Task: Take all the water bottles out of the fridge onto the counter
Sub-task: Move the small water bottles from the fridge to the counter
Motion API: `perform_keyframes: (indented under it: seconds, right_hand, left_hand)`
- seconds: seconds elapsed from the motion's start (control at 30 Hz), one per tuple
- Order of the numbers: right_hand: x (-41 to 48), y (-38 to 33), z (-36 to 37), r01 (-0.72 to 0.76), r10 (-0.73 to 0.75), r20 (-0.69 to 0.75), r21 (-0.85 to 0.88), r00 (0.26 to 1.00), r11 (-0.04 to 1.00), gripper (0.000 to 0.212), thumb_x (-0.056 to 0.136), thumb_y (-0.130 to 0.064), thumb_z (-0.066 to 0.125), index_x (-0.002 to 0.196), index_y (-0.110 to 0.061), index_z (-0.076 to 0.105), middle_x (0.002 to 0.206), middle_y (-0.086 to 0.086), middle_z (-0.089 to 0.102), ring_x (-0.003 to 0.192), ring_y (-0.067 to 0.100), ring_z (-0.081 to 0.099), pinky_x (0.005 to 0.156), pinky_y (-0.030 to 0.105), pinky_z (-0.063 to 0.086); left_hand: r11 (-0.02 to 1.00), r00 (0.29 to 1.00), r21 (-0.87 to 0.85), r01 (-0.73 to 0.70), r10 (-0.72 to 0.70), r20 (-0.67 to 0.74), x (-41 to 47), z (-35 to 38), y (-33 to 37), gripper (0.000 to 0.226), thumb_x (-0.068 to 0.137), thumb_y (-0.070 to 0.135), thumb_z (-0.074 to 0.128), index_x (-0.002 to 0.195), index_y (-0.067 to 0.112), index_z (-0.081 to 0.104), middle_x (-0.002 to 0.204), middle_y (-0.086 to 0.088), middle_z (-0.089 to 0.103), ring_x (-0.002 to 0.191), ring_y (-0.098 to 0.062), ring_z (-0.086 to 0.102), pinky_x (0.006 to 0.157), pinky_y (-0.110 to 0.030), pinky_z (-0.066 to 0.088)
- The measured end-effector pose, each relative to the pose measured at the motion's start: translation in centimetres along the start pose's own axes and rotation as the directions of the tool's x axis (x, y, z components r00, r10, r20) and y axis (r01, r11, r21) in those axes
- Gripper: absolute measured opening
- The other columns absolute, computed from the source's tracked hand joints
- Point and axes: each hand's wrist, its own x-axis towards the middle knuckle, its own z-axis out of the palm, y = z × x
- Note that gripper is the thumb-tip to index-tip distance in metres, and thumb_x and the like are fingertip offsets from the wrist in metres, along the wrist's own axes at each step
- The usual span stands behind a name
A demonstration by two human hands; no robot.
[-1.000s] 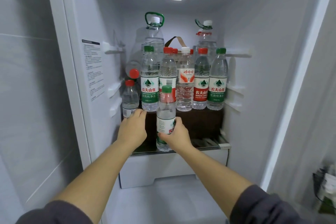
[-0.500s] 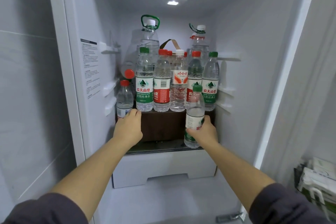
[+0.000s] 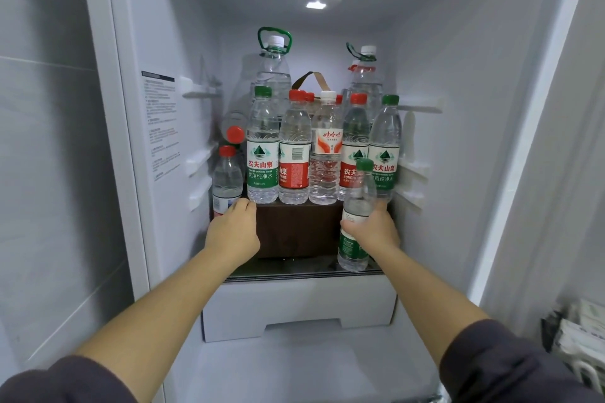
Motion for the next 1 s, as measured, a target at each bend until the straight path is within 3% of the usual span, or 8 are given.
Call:
perform_keyframes:
  seconds: [0.13,0.17,0.23,0.27,0.33,0.5,0.6,1.0]
  right_hand:
    - [0.1,0.4,0.2,0.014,-0.015,-0.019,-0.060,1.000,0.998,0.077,0.072,-0.048,0.075,0.131,-0.023,0.033,0.126,0.005,0.056,0.109,0.032,0.060,0.085,0.044,0.053]
    - [0.1,0.5,0.3,0.016,-0.018,-0.021,-0.064,1.000,0.998,0.077,0.072,-0.049,0.075,0.131,-0.022,0.033,0.127,0.004,0.056,0.110,0.032,0.060,0.085,0.043,0.052]
    - [0.3,0.7,0.3,0.021,-0.023,-0.020,-0.077,1.000,0.997,0.078,0.073,-0.049,0.076,0.131,-0.021,0.033,0.127,0.004,0.055,0.110,0.031,0.060,0.084,0.043,0.052]
    - [0.3,0.8,0.3,0.023,-0.025,-0.020,-0.082,1.000,0.996,0.078,0.073,-0.049,0.076,0.131,-0.020,0.034,0.127,0.005,0.055,0.110,0.031,0.059,0.084,0.043,0.052]
    - [0.4,0.9,0.3,0.028,-0.030,-0.016,-0.080,0.999,0.996,0.078,0.073,-0.050,0.076,0.131,-0.019,0.034,0.126,0.004,0.055,0.110,0.031,0.059,0.084,0.043,0.052]
    - [0.5,1.0,0.3,0.037,-0.039,-0.019,-0.102,0.999,0.994,0.078,0.073,-0.050,0.077,0.130,-0.017,0.035,0.124,0.005,0.054,0.108,0.031,0.060,0.083,0.042,0.052]
    - [0.6,1.2,0.4,0.045,-0.049,-0.028,-0.125,0.998,0.991,0.078,0.073,-0.050,0.077,0.129,-0.017,0.034,0.125,0.005,0.054,0.108,0.030,0.060,0.080,0.041,0.051]
    - [0.3,1.1,0.3,0.051,-0.054,-0.019,-0.126,0.998,0.991,0.079,0.074,-0.051,0.074,0.131,-0.016,0.033,0.125,0.005,0.053,0.108,0.030,0.060,0.079,0.039,0.050]
  left_hand:
    - [0.904,0.936,-0.367,0.221,-0.302,-0.180,3.0,-4.3,0.5,0.027,0.090,0.017,0.053,0.116,0.008,0.050,0.111,-0.010,0.054,0.095,-0.031,0.058,0.073,-0.040,0.048]
    - [0.796,0.891,-0.540,0.275,-0.422,-0.167,4.7,-5.6,0.2,0.030,0.091,0.022,0.054,0.116,0.006,0.048,0.109,-0.010,0.056,0.093,-0.031,0.060,0.072,-0.040,0.051]
    - [0.376,0.795,-0.857,0.352,-0.603,0.062,7.9,-8.6,-0.1,0.039,0.093,0.034,0.052,0.115,0.002,0.049,0.106,-0.013,0.063,0.079,-0.027,0.066,0.060,-0.036,0.057]
    - [0.171,0.767,-0.917,0.361,-0.613,0.188,9.2,-9.6,-0.2,0.039,0.095,0.036,0.048,0.113,0.002,0.050,0.102,-0.014,0.066,0.071,-0.025,0.066,0.054,-0.033,0.057]
    - [-0.006,0.767,-0.919,0.395,-0.548,0.333,10.9,-10.7,-0.2,0.035,0.099,0.038,0.041,0.106,0.004,0.048,0.093,-0.015,0.064,0.065,-0.021,0.062,0.052,-0.027,0.051]
    - [0.137,0.738,-0.793,0.594,-0.486,0.468,12.5,-10.4,-0.2,0.032,0.098,0.031,0.041,0.078,0.007,0.047,0.066,-0.005,0.046,0.051,-0.015,0.040,0.044,-0.023,0.036]
    - [0.172,0.752,-0.792,0.586,-0.478,0.453,13.4,-10.0,-0.5,0.034,0.098,0.027,0.043,0.071,0.007,0.049,0.058,-0.003,0.045,0.042,-0.012,0.034,0.035,-0.012,0.030]
    - [0.061,0.665,-0.885,0.461,-0.684,0.300,13.1,-10.9,-1.3,0.021,0.097,0.025,0.052,0.096,0.006,0.060,0.063,-0.003,0.054,0.040,-0.009,0.044,0.040,-0.019,0.038]
